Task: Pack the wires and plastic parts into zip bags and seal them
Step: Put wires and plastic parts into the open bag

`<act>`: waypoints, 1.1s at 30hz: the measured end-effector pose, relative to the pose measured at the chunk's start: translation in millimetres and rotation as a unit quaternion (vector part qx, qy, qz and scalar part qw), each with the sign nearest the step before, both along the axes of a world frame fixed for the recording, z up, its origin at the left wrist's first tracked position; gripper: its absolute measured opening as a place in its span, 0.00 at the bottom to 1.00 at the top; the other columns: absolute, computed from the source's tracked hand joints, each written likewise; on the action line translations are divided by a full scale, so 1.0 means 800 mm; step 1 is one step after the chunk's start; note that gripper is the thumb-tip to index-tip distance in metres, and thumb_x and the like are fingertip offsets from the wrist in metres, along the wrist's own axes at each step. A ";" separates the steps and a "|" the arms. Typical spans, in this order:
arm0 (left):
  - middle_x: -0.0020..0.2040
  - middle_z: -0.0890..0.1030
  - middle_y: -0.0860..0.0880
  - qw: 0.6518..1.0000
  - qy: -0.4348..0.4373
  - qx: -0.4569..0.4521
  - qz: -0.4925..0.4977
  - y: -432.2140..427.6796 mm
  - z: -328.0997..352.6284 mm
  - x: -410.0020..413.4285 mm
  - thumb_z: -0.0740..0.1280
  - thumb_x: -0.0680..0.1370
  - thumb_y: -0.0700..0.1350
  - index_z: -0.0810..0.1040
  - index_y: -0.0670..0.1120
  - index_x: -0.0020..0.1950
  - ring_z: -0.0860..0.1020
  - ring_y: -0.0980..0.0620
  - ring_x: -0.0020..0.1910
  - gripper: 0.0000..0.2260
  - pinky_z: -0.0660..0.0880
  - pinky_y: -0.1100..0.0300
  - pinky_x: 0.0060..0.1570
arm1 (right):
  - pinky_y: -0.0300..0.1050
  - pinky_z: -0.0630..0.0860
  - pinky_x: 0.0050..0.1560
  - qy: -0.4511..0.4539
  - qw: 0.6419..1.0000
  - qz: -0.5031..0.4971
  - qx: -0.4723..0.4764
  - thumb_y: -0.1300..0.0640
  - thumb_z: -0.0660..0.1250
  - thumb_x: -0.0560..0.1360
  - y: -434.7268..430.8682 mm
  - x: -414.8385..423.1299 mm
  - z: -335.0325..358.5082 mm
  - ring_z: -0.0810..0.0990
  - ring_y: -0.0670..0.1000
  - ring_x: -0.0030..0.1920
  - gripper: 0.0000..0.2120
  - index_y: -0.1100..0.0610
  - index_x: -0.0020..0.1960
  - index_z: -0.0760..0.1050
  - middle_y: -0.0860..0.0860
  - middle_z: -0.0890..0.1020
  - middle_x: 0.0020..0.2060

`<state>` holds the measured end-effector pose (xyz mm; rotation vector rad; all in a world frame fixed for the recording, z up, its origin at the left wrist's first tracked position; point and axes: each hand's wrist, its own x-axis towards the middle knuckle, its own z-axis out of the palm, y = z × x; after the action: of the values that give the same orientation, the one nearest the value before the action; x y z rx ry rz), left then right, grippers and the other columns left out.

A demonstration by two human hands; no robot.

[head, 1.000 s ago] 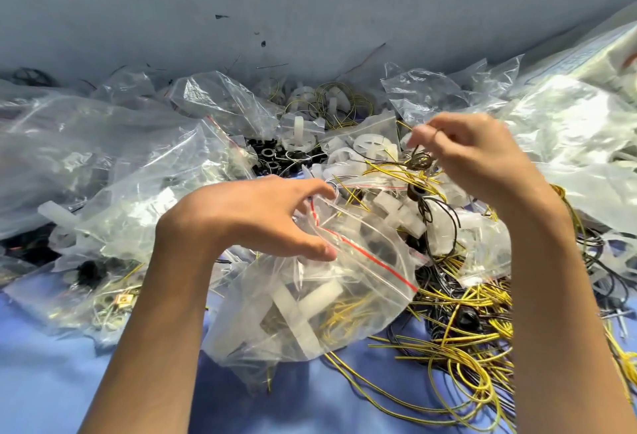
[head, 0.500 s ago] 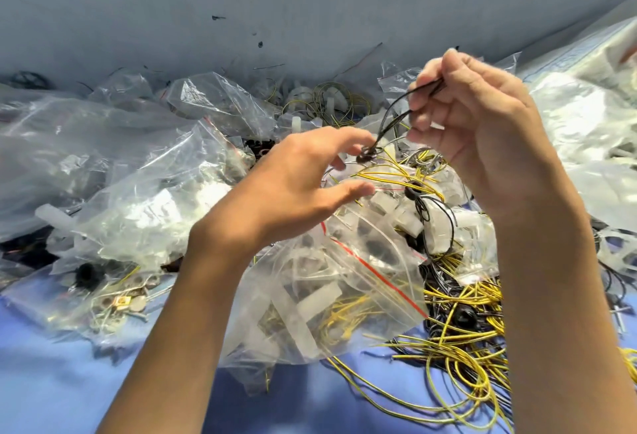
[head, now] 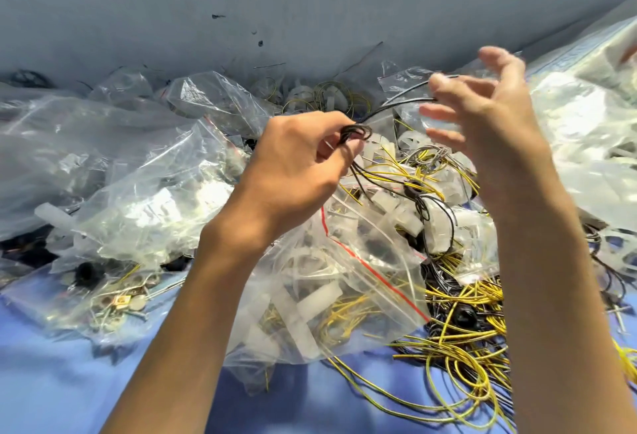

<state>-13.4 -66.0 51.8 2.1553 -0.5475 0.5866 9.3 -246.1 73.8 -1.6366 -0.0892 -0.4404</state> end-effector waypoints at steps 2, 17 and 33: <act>0.35 0.81 0.50 0.999 0.014 0.000 0.028 0.000 0.000 -0.001 0.67 0.77 0.45 0.79 0.44 0.41 0.81 0.51 0.37 0.07 0.77 0.53 0.38 | 0.45 0.75 0.60 -0.048 0.985 -0.096 -0.132 0.53 0.68 0.75 -0.004 0.004 -0.006 0.76 0.47 0.59 0.37 0.54 0.77 0.51 0.52 0.67 0.65; 0.36 0.85 0.51 0.974 0.102 -0.201 -0.034 -0.005 0.010 -0.006 0.71 0.75 0.41 0.81 0.47 0.41 0.82 0.57 0.34 0.03 0.75 0.67 0.35 | 0.50 0.78 0.49 -0.100 0.886 0.227 -0.393 0.44 0.69 0.72 0.013 -0.010 -0.013 0.83 0.46 0.42 0.13 0.46 0.54 0.73 0.46 0.82 0.39; 0.35 0.77 0.60 0.966 0.192 0.169 0.050 0.017 0.004 0.002 0.66 0.68 0.67 0.80 0.59 0.37 0.71 0.69 0.29 0.13 0.64 0.63 0.32 | 0.30 0.75 0.30 -0.034 0.927 0.184 -0.325 0.57 0.62 0.79 -0.020 -0.011 -0.005 0.77 0.44 0.30 0.13 0.40 0.50 0.80 0.51 0.76 0.30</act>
<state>-12.0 -52.7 54.8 2.5476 -0.3440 0.1189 0.5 -262.4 70.1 -2.1927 -0.6414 -0.1781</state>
